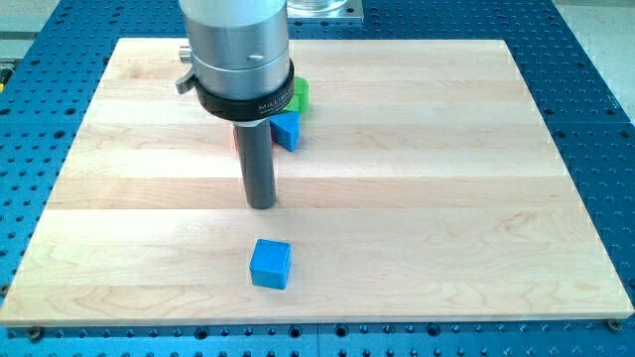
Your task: Push the blue cube into the green star and the triangle
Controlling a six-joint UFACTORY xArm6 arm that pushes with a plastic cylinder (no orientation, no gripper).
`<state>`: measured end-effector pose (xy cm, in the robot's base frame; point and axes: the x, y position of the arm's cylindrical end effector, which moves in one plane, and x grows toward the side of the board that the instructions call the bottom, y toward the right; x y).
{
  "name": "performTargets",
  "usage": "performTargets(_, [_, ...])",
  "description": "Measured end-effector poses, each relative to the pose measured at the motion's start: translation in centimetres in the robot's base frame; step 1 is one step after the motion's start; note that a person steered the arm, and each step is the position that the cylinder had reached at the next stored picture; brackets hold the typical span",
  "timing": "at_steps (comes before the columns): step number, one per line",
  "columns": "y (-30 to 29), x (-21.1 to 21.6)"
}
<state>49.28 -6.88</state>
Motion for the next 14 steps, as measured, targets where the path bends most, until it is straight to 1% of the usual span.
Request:
performTargets(1, [-4.7, 4.1])
performTargets(2, [-7.0, 10.2])
performTargets(3, [-3.4, 11.3])
performTargets(4, [3.8, 7.8])
performTargets(5, [8.8, 6.6])
performTargets(6, [8.7, 8.1])
performTargets(7, [9.7, 7.9])
performTargets(9, [14.9, 5.8])
performTargets(10, [17.7, 7.2])
performTargets(11, [17.8, 5.6])
performTargets(13, [16.7, -3.1])
performTargets(14, [16.2, -6.4])
